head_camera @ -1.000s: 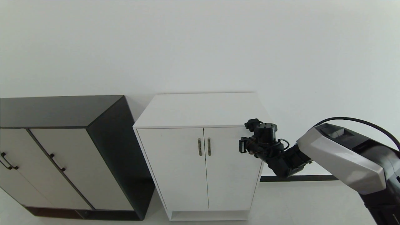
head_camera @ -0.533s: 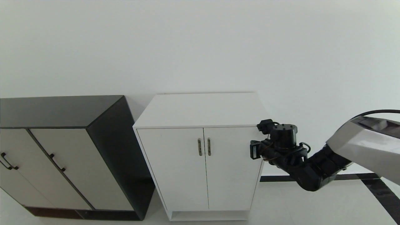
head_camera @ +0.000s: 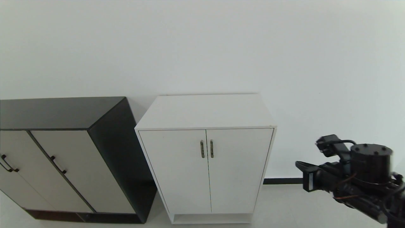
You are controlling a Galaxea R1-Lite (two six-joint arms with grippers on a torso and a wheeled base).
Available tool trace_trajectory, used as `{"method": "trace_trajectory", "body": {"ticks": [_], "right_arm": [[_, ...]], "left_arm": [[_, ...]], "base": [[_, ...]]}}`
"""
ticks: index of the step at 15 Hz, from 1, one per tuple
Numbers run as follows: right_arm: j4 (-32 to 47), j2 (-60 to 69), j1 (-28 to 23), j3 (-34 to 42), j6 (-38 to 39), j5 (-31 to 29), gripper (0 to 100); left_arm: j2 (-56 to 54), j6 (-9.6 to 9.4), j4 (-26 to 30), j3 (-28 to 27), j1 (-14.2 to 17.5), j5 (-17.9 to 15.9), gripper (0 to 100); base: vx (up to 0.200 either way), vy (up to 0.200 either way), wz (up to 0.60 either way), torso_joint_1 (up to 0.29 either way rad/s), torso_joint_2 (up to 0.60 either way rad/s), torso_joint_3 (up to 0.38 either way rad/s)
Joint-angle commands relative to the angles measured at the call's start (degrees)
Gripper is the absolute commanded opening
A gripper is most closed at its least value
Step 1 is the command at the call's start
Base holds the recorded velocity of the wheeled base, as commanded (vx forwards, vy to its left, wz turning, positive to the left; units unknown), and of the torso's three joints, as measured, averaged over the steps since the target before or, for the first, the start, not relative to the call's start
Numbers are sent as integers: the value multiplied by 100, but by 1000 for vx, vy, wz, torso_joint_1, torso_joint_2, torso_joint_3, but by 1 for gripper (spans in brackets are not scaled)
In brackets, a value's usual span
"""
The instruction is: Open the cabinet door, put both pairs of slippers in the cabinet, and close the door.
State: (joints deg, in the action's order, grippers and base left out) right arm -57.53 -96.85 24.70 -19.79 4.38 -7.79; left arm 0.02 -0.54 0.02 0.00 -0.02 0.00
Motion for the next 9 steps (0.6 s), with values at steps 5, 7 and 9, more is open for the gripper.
{"method": "trace_trajectory", "body": {"ticks": [5, 7, 9], "right_arm": [[725, 3199, -1055, 1979, -60, 6, 0], [2378, 4667, -1213, 1794, -86, 14, 0], [3731, 5678, -1213, 1451, -95, 14, 0]], "left_arm": [[-2, 1, -2, 0, 2, 18, 0], [-2, 1, -2, 0, 2, 18, 0], [6, 1, -2, 0, -6, 18, 0]], "base": [[0, 0, 0, 0, 0, 0], [0, 0, 0, 0, 0, 0], [0, 0, 0, 0, 0, 0]]}}
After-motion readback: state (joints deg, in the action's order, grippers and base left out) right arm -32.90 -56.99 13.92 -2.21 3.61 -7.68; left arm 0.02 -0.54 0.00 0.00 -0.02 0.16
